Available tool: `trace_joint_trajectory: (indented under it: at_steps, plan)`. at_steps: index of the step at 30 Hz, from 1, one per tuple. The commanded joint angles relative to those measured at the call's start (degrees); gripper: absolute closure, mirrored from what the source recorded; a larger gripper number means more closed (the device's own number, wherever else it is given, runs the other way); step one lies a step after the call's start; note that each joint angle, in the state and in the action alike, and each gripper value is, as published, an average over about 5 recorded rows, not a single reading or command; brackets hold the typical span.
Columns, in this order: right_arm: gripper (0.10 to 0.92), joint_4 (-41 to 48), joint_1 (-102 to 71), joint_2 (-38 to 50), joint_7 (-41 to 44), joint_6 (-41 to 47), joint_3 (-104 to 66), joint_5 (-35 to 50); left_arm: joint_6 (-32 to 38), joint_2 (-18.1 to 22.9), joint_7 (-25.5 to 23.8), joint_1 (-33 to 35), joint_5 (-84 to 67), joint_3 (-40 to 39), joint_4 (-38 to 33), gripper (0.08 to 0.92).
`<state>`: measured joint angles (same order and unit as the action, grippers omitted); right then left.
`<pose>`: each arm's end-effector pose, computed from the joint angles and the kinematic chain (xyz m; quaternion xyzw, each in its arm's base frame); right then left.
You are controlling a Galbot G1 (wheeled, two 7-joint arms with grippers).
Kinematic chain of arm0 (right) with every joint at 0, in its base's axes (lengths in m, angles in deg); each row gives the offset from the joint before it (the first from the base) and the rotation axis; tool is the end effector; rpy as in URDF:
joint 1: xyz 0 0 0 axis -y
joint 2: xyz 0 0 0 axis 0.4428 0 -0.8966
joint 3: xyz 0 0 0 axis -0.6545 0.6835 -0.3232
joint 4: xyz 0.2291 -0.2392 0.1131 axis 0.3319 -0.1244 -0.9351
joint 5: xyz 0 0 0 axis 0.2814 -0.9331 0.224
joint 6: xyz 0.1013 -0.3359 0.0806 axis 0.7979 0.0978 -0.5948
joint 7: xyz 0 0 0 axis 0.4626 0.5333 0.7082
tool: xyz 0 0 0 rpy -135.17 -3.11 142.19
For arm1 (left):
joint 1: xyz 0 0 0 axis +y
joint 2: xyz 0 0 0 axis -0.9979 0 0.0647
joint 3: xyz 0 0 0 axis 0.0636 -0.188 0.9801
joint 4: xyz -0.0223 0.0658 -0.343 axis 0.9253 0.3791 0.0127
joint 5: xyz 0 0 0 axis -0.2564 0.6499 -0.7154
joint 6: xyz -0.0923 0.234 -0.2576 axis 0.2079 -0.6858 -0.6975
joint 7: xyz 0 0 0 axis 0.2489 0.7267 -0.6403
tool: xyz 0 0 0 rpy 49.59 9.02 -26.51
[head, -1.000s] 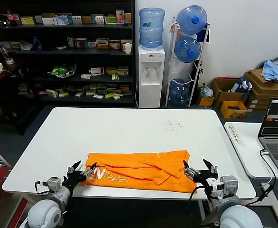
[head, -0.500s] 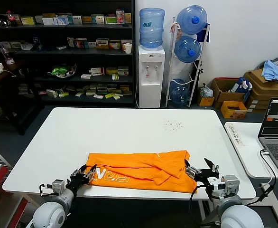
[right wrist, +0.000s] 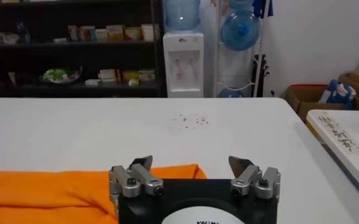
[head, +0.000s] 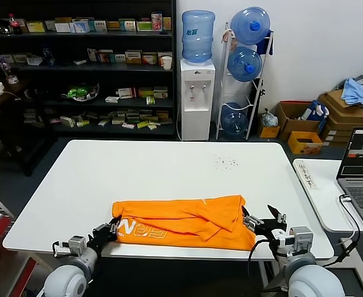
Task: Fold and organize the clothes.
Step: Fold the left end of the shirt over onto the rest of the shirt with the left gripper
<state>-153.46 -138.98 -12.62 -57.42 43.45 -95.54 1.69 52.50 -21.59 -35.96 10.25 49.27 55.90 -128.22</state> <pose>0.2162 -0.0494 -0.2274 0.0393 -0.9744 -0.0166 0.2208 0.2674 0.1099 -0.3809 -0.1007 -0.9730 0.0436 0.2032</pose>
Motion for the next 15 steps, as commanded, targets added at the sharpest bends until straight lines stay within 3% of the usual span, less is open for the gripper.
trace_joint_trajectory:
  at_steps: [1, 8, 15]
  plan:
    - [0.203, 0.3, 0.3, -0.2, -0.1, -0.1, 0.2, 0.0, 0.7, -0.3, 0.1, 0.5, 2.4, 1.7, -3.4, 0.891]
    - [0.203, 1.2, 1.5, -0.5, -0.2, -0.2, 1.2, 0.0, 0.3, -2.7, -0.5, 2.6, 9.1, 8.8, -7.8, 0.891]
    - [0.203, 1.9, 2.9, -0.7, -0.3, -0.2, 2.3, 0.0, 0.4, -8.2, -2.4, 5.0, 14.3, 18.2, -4.1, 0.891]
